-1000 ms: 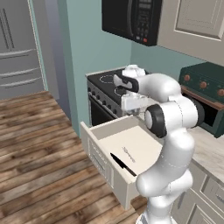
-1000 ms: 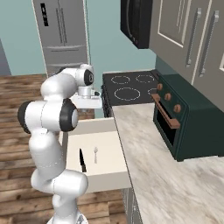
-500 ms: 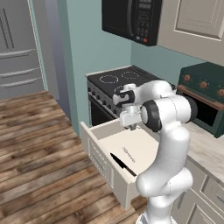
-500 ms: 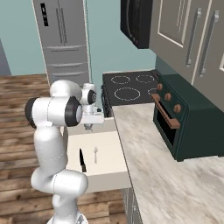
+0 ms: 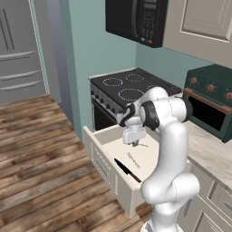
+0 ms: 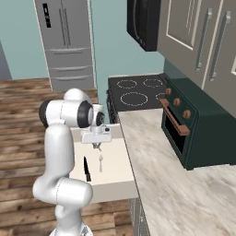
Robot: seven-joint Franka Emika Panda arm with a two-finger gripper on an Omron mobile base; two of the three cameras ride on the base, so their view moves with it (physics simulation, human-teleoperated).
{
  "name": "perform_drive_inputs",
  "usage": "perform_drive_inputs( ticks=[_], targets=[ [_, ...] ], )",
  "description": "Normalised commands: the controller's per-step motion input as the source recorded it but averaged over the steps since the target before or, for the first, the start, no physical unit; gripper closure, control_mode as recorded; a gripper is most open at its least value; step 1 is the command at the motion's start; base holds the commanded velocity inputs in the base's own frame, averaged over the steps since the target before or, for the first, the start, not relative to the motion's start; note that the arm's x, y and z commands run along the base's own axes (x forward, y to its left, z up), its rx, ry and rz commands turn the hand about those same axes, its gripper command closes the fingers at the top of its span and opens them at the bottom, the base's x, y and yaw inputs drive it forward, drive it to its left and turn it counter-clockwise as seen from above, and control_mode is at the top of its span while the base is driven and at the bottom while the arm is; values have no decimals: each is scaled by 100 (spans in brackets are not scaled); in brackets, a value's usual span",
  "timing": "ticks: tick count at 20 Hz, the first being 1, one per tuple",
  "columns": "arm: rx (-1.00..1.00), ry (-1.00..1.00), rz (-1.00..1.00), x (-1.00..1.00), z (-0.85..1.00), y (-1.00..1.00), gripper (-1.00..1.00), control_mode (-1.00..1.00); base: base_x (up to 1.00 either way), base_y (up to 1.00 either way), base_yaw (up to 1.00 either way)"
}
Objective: Pick up the metallic utensils from the counter and place them in the open drawer. Make sure not to pick up any wooden utensils.
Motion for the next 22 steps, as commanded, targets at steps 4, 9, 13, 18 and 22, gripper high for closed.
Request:
perform_drive_inputs(
  ticks=[4, 9, 13, 18, 22],
  targets=[
    [0, 0, 6, 5, -16, -4, 100, -100, 0, 0, 0],
    [0, -7, 2, 0, -16, 0, 100, -100, 0, 0, 0],
    [0, -20, 0, -9, -23, 0, 100, -100, 0, 0, 0],
    [2, -27, 0, -4, -38, 0, 100, -100, 0, 0, 0],
    [0, -19, 0, 0, -41, 1, 100, -100, 0, 0, 0]
  ],
)
